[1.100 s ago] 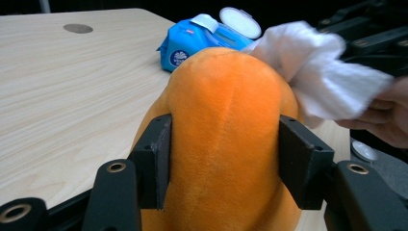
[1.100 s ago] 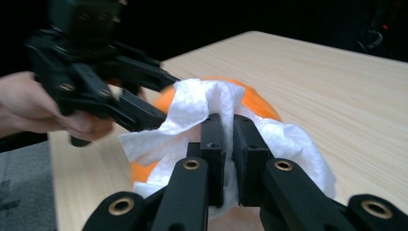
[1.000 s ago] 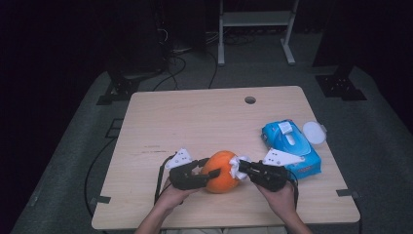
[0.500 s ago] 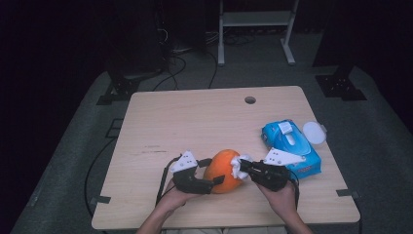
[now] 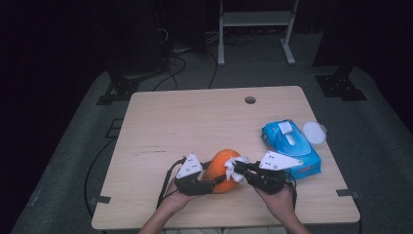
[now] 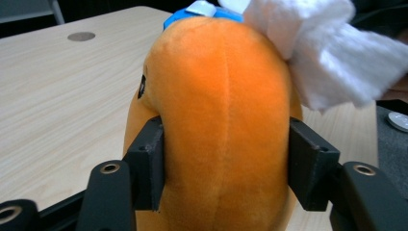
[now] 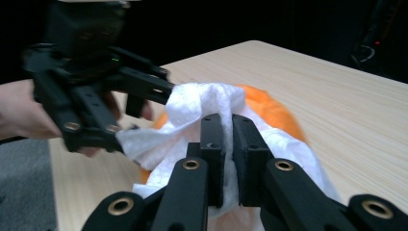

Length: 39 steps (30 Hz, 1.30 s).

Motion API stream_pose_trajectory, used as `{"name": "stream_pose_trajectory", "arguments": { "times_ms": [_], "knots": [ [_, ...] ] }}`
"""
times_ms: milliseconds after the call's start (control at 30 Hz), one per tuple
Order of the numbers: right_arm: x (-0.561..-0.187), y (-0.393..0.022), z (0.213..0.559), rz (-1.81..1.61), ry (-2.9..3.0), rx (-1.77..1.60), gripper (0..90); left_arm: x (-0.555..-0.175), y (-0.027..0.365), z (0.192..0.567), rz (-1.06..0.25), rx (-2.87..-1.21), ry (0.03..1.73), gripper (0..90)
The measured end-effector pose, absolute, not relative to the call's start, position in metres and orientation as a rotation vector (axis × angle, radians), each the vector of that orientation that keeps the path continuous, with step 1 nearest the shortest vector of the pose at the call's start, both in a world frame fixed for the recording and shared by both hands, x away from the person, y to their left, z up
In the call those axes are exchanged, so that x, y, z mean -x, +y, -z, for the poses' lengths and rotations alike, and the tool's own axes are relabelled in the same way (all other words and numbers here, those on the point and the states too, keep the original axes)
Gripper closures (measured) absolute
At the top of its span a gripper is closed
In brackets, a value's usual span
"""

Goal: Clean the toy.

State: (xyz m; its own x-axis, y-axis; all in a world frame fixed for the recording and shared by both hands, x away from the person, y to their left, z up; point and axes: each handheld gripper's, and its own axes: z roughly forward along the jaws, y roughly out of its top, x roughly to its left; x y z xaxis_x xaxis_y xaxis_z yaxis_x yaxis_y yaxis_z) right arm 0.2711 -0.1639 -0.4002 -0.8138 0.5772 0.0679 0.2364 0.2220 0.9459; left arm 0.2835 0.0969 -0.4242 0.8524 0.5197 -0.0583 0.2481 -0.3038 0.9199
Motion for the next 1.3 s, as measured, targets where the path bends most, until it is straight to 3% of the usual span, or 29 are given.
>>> {"name": "stream_pose_trajectory", "arguments": {
  "times_ms": [433,500,633,700,767,967,1167,1300],
  "knots": [
    [-0.267,-0.156,0.398,-1.613,2.214,-0.715,82.9,-0.277,0.088,0.422,-0.336,-1.964,0.51,39.1],
    [-0.271,-0.161,0.401,-1.617,2.215,-0.754,82.9,-0.279,0.089,0.422,-0.312,-1.949,0.508,33.9],
    [-0.28,-0.175,0.41,-1.569,2.2,-0.849,83.0,-0.286,0.094,0.424,-0.28,-1.94,0.563,15.0],
    [-0.283,-0.179,0.411,-1.581,2.193,-0.884,83.0,-0.291,0.096,0.431,-0.242,-1.947,0.595,12.4],
    [-0.281,-0.176,0.409,-1.574,2.195,-0.863,82.9,-0.292,0.096,0.436,-0.205,-1.953,0.58,18.7],
    [-0.267,-0.157,0.403,-1.589,2.198,-0.749,82.9,-0.285,0.092,0.43,-0.27,-1.963,0.538,41.0],
    [-0.268,-0.156,0.4,-1.558,2.204,-0.716,82.9,-0.283,0.094,0.425,-0.286,-1.951,0.527,46.8],
    [-0.281,-0.173,0.41,-1.519,2.19,-0.813,82.9,-0.285,0.094,0.426,-0.271,-1.939,0.533,43.2]
  ]
}}
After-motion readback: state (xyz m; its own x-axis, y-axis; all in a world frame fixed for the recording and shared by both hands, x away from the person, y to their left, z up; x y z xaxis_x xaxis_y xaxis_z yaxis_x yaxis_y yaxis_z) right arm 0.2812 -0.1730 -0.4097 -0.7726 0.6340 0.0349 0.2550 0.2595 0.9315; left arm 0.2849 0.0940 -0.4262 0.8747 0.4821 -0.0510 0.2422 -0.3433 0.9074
